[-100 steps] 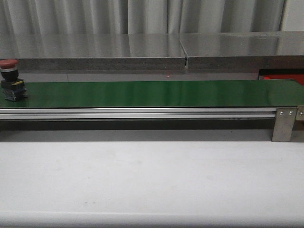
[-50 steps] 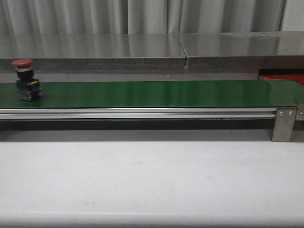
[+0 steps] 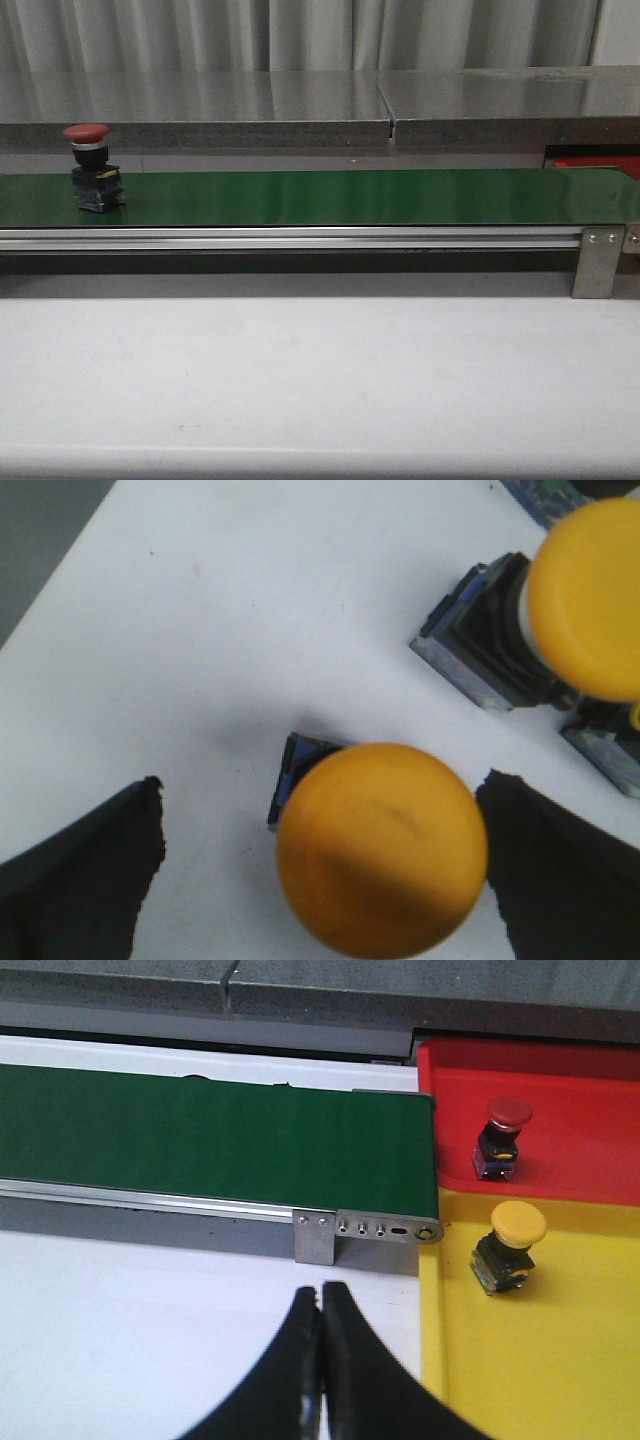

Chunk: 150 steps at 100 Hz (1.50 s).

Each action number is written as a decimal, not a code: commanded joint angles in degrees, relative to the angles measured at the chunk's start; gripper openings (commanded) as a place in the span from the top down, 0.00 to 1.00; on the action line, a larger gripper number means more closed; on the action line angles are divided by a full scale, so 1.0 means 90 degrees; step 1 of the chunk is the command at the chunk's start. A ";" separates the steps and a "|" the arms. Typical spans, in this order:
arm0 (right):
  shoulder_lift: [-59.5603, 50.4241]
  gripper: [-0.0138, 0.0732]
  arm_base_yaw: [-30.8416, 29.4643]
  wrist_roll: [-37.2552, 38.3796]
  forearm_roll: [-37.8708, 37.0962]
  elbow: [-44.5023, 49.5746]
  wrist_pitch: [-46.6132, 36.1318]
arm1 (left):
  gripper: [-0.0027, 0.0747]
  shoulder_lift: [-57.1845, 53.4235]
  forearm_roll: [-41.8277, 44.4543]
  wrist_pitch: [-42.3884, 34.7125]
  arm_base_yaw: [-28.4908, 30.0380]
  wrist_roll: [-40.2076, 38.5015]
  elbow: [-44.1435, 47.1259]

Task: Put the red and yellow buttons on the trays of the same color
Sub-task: 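Move the left gripper down to a yellow push-button and grasp it, then set the yellow button on the belt's start and open the left gripper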

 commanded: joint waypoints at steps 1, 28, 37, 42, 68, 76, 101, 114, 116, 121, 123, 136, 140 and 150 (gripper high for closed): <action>0.0008 0.92 -0.0018 -0.0048 0.0081 -0.0171 -0.0454 | 0.22 -0.0414 -0.0136 -0.0301 0.0015 0.0006 -0.0177; 0.0008 0.92 -0.0018 -0.0048 0.0081 -0.0171 -0.0454 | 0.54 -0.0414 -0.0149 -0.0480 0.0015 0.0006 -0.0177; 0.0008 0.92 -0.0018 -0.0048 0.0081 -0.0171 -0.0454 | 0.66 -0.0414 -0.0194 -0.0523 0.0015 0.0006 -0.0177; 0.0008 0.92 -0.0018 -0.0048 0.0081 -0.0171 -0.0454 | 0.73 -0.0414 -0.0197 -0.0523 0.0015 0.0006 -0.0177; 0.0008 0.92 -0.0018 -0.0048 0.0081 -0.0171 -0.0454 | 0.99 -0.0606 -0.0294 -0.0476 0.0015 0.0006 -0.0177; 0.0008 0.92 -0.0018 -0.0048 0.0081 -0.0171 -0.0454 | 0.99 -0.0759 -0.0379 -0.0436 0.0015 0.0006 -0.0177; 0.0008 0.92 -0.0018 -0.0048 0.0081 -0.0171 -0.0454 | 0.99 -0.1417 -0.0973 0.0011 -0.0033 0.0006 -0.0177; 0.0008 0.92 -0.0018 -0.0048 0.0081 -0.0171 -0.0454 | 0.99 -0.1762 -0.1076 0.0097 -0.0320 0.0006 -0.0177; 0.0008 0.92 -0.0018 -0.0048 0.0081 -0.0171 -0.0454 | 0.99 -0.1820 -0.1083 0.0097 -0.0380 0.0006 -0.0177; 0.0008 0.92 -0.0018 -0.0048 0.0081 -0.0171 -0.0454 | 0.99 -0.1934 -0.1101 0.0153 -0.0546 0.0006 -0.0177; 0.0008 0.92 -0.0018 -0.0048 0.0081 -0.0171 -0.0454 | 0.99 -0.1970 -0.1113 0.0174 -0.0624 0.0006 -0.0177; 0.0008 0.92 -0.0018 -0.0048 0.0081 -0.0171 -0.0454 | 0.99 -0.2113 -0.1111 0.0332 -0.1175 0.0006 -0.0177; 0.0008 0.92 -0.0018 -0.0048 0.0081 -0.0171 -0.0454 | 0.99 -0.2113 -0.1111 0.0348 -0.1318 0.0006 -0.0177; 0.0008 0.92 -0.0018 -0.0048 0.0081 -0.0171 -0.0454 | 0.99 -0.2068 -0.1111 0.0375 -0.1742 0.0006 -0.0164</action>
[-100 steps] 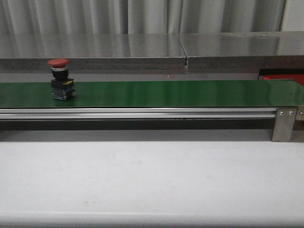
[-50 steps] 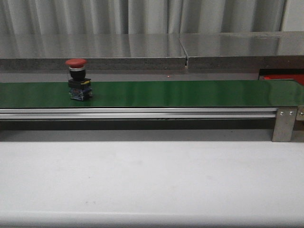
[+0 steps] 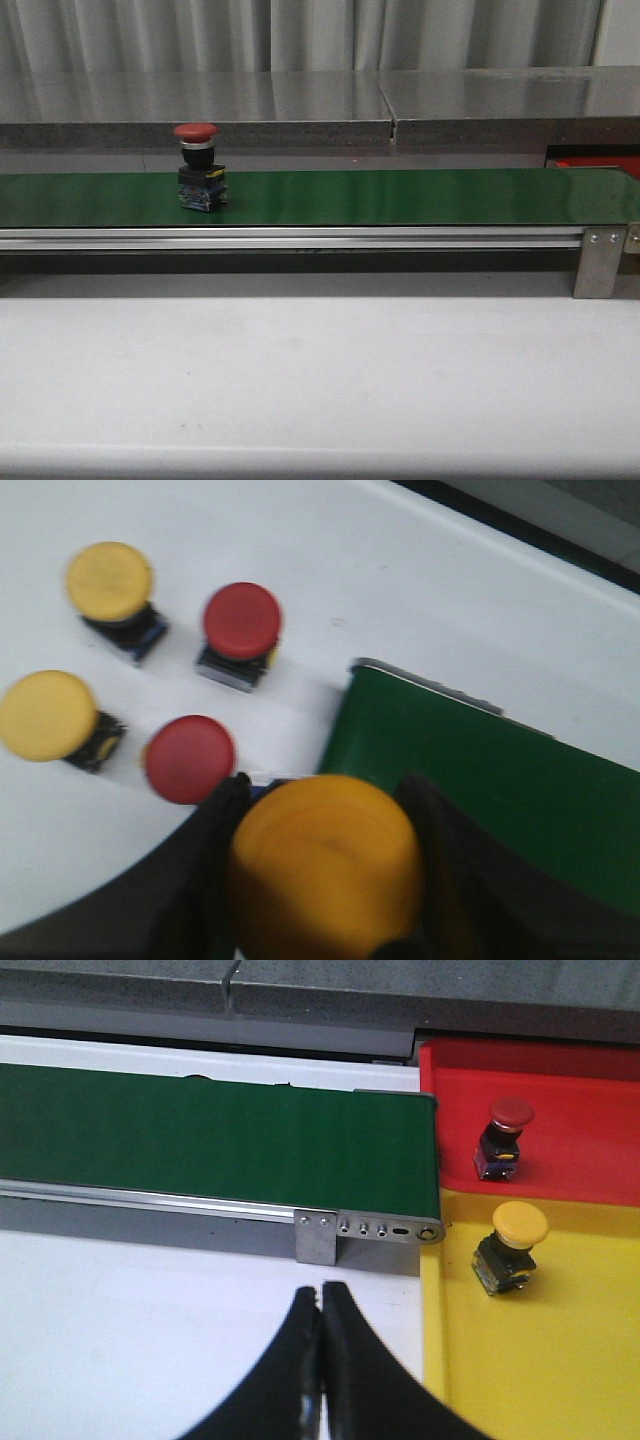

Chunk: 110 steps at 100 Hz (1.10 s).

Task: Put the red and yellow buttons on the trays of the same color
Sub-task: 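Set the yellow button on the belt's start and open the left gripper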

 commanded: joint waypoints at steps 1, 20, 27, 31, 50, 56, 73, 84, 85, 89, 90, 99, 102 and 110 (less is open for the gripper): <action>0.0008 0.92 -0.0018 -0.0048 0.0081 -0.0171 -0.0454 | 0.99 -0.0367 -0.0200 -0.0152 -0.0367 0.0006 -0.0164; 0.0008 0.92 -0.0018 -0.0048 0.0081 -0.0171 -0.0454 | 0.99 -0.0349 -0.0135 -0.0316 -0.0901 0.0006 -0.0049; 0.0008 0.92 -0.0018 -0.0048 0.0081 -0.0171 -0.0454 | 0.99 -0.0349 -0.0120 -0.0417 -0.0965 0.0006 0.0058; 0.0008 0.92 -0.0018 -0.0048 0.0081 -0.0171 -0.0454 | 0.99 -0.0349 -0.0107 -0.0448 -0.0981 0.0006 0.0127; 0.0008 0.92 -0.0018 -0.0048 0.0081 -0.0171 -0.0454 | 0.99 -0.0341 -0.0046 -0.0572 -0.0981 0.0006 0.0518; 0.0008 0.92 -0.0018 -0.0048 0.0081 -0.0171 -0.0454 | 0.99 -0.0341 0.0018 -0.0635 -0.0981 0.0006 0.0670; 0.0008 0.92 -0.0018 -0.0048 0.0081 -0.0171 -0.0454 | 0.95 -0.0341 0.0050 -0.0782 -0.0981 0.0006 0.0950; 0.0008 0.92 -0.0018 -0.0048 0.0081 -0.0171 -0.0454 | 0.74 -0.0341 0.0050 -0.0768 -0.0981 0.0006 0.0974; 0.0008 0.92 -0.0018 -0.0048 0.0081 -0.0171 -0.0454 | 0.70 -0.0341 0.0050 -0.0768 -0.0981 0.0006 0.0974; 0.0008 0.92 -0.0018 -0.0048 0.0081 -0.0171 -0.0454 | 0.58 -0.0341 0.0050 -0.0768 -0.0981 0.0006 0.0974; 0.0008 0.92 -0.0018 -0.0048 0.0081 -0.0171 -0.0454 | 0.53 -0.0341 0.0050 -0.0768 -0.0981 0.0006 0.0974; 0.0008 0.92 -0.0018 -0.0048 0.0081 -0.0171 -0.0454 | 0.24 -0.0341 0.0008 -0.0818 -0.0981 0.0006 0.0974; 0.0008 0.92 -0.0018 -0.0048 0.0081 -0.0171 -0.0454 | 0.17 -0.0341 0.0008 -0.0844 -0.0981 0.0006 0.0974; 0.0008 0.92 -0.0018 -0.0048 0.0081 -0.0171 -0.0454 | 0.08 -0.0367 0.0008 -0.0943 -0.0981 0.0006 0.0961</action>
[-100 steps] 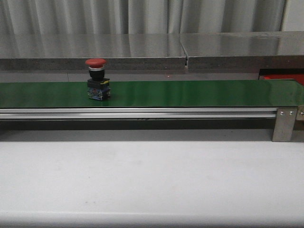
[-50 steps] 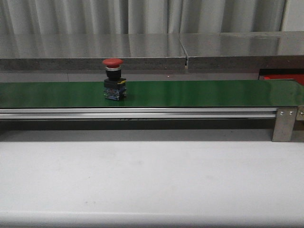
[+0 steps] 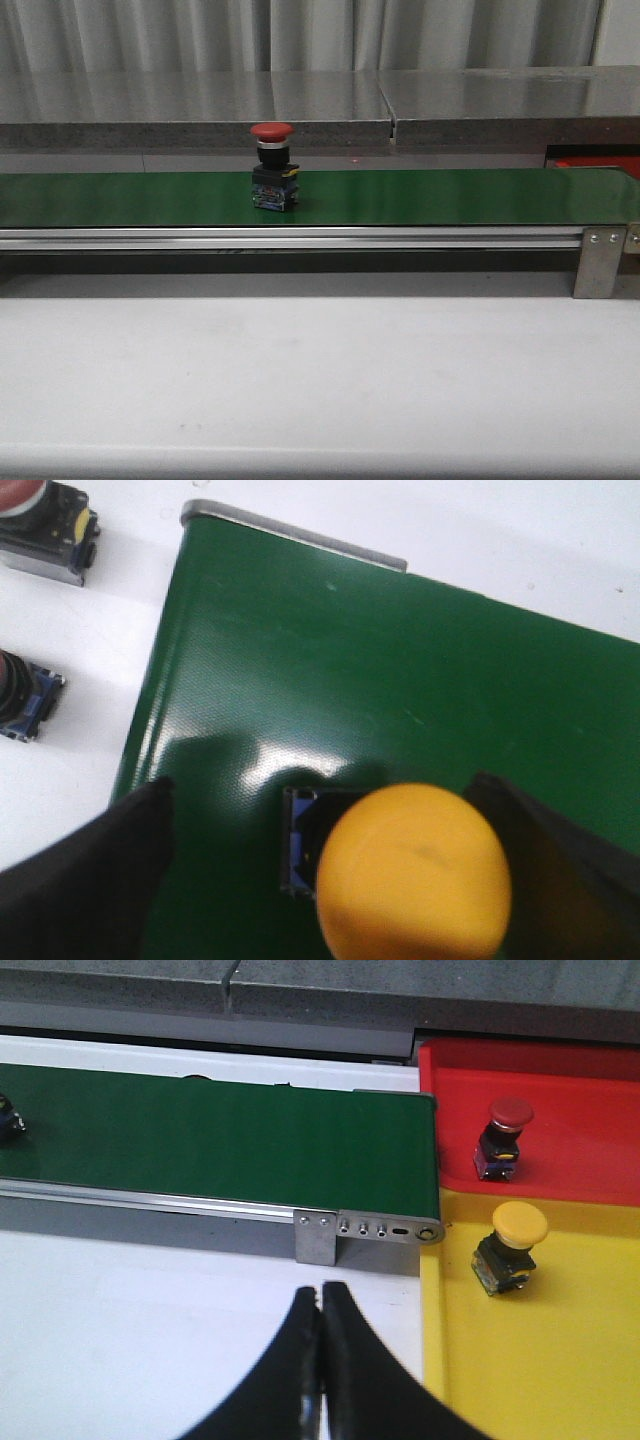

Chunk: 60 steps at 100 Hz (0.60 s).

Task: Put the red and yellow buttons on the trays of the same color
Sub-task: 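Set the yellow button on the belt's start and open the left gripper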

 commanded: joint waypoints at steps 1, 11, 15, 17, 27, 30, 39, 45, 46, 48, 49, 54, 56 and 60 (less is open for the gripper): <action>0.0008 0.92 -0.0018 -0.0048 0.0081 -0.0171 -0.0454 | 0.08 -0.0391 -0.0120 -0.0352 -0.0021 0.0006 -0.0158; 0.0008 0.92 -0.0018 -0.0048 0.0081 -0.0171 -0.0454 | 0.10 -0.0575 -0.0212 -0.0439 -0.0051 0.0006 -0.0158; 0.0008 0.92 -0.0018 -0.0048 0.0081 -0.0171 -0.0454 | 0.11 -0.0676 -0.0212 -0.0467 -0.0078 0.0011 -0.0158; 0.0008 0.92 -0.0018 -0.0048 0.0081 -0.0171 -0.0454 | 0.11 -0.0745 -0.0212 -0.0467 -0.0094 0.0023 -0.0158; 0.0008 0.92 -0.0018 -0.0048 0.0081 -0.0171 -0.0454 | 0.12 -0.1127 -0.0212 -0.0467 -0.0261 0.0172 -0.0158; 0.0008 0.92 -0.0018 -0.0048 0.0081 -0.0171 -0.0454 | 0.12 -0.1280 -0.0212 -0.0467 -0.0343 0.0184 -0.0158; 0.0008 0.92 -0.0018 -0.0048 0.0081 -0.0171 -0.0454 | 0.12 -0.1682 -0.0212 -0.0484 -0.0584 0.0183 -0.0127; 0.0008 0.92 -0.0018 -0.0048 0.0081 -0.0171 -0.0454 | 0.12 -0.1944 -0.0212 -0.0596 -0.0820 0.0250 -0.0011; 0.0008 0.92 -0.0018 -0.0048 0.0081 -0.0171 -0.0454 | 0.12 -0.2014 -0.0212 -0.0614 -0.0847 0.0271 0.0027; 0.0008 0.92 -0.0018 -0.0048 0.0081 -0.0171 -0.0454 | 0.12 -0.2086 -0.0212 -0.0670 -0.0925 0.0322 0.0094; 0.0008 0.92 -0.0018 -0.0048 0.0081 -0.0171 -0.0454 | 0.12 -0.2159 -0.0212 -0.0690 -0.0976 0.0325 0.0094; 0.0008 0.92 -0.0018 -0.0048 0.0081 -0.0171 -0.0454 | 0.12 -0.2426 -0.0201 -0.0893 -0.1134 0.0335 0.0320; 0.0008 0.92 -0.0018 -0.0048 0.0081 -0.0171 -0.0454 | 0.12 -0.2548 -0.0201 -0.0955 -0.1196 0.0335 0.0386; 0.0008 0.92 -0.0018 -0.0048 0.0081 -0.0171 -0.0454 | 0.12 -0.2802 -0.0201 -0.1150 -0.1290 0.0335 0.0659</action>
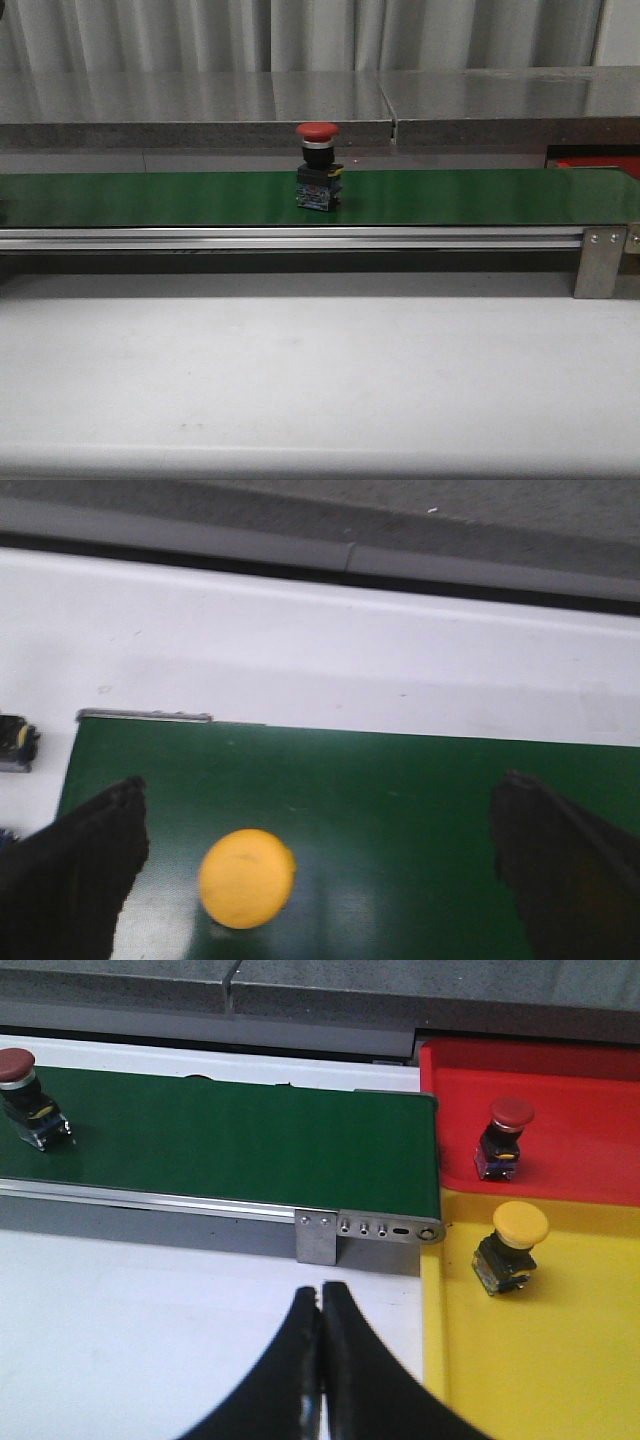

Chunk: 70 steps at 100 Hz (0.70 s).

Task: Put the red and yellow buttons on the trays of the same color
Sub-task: 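Set the yellow button on the belt's start and open the left gripper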

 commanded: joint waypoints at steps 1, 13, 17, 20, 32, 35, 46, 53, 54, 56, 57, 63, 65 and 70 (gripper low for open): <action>0.0008 0.92 -0.0018 -0.0048 0.0081 -0.0171 -0.0454 | 0.12 -0.0831 -0.0157 -0.0724 -0.0294 0.0048 0.0271; 0.0008 0.92 -0.0018 -0.0048 0.0081 -0.0171 -0.0454 | 0.12 -0.1614 -0.0157 -0.1136 -0.0523 0.0048 0.1104; 0.0008 0.92 -0.0018 -0.0048 0.0081 -0.0171 -0.0454 | 0.12 -0.1912 -0.0171 -0.1240 -0.0579 0.0048 0.1443; 0.0008 0.92 -0.0018 -0.0048 0.0081 -0.0171 -0.0454 | 0.12 -0.2119 -0.0202 -0.1350 -0.0604 0.0048 0.1678; 0.0008 0.92 -0.0018 -0.0048 0.0081 -0.0171 -0.0454 | 0.12 -0.3054 -0.0421 -0.1745 -0.0757 0.0048 0.2740; 0.0008 0.92 -0.0018 -0.0048 0.0081 -0.0171 -0.0454 | 0.12 -0.3287 -0.0478 -0.1838 -0.0804 0.0048 0.3001; 0.0008 0.92 -0.0018 -0.0048 0.0081 -0.0171 -0.0454 | 0.14 -0.4205 -0.0653 -0.2237 -0.0909 0.0048 0.4030; 0.0008 0.92 -0.0018 -0.0048 0.0081 -0.0171 -0.0454 | 0.17 -0.4810 -0.0749 -0.2448 -0.0919 0.0048 0.4621; 0.0008 0.92 -0.0018 -0.0048 0.0081 -0.0171 -0.0454 | 0.17 -0.4977 -0.0759 -0.2471 -0.0919 0.0048 0.4734; 0.0008 0.92 -0.0018 -0.0048 0.0081 -0.0171 -0.0454 | 0.19 -0.5084 -0.0759 -0.2520 -0.0919 0.0048 0.4844; 0.0008 0.92 -0.0018 -0.0048 0.0081 -0.0171 -0.0454 | 0.20 -0.5191 -0.0759 -0.2548 -0.0919 0.0048 0.4897; 0.0008 0.92 -0.0018 -0.0048 0.0089 -0.0171 -0.0454 | 0.25 -0.5619 -0.0759 -0.2594 -0.0919 0.0048 0.5336; 0.0008 0.92 -0.0018 -0.0048 0.0093 -0.0171 -0.0454 | 0.28 -0.5764 -0.0759 -0.2594 -0.0919 0.0048 0.5466; 0.0008 0.92 -0.0018 -0.0048 0.0124 -0.0171 -0.0454 | 0.34 -0.6081 -0.0759 -0.2594 -0.0919 0.0048 0.5747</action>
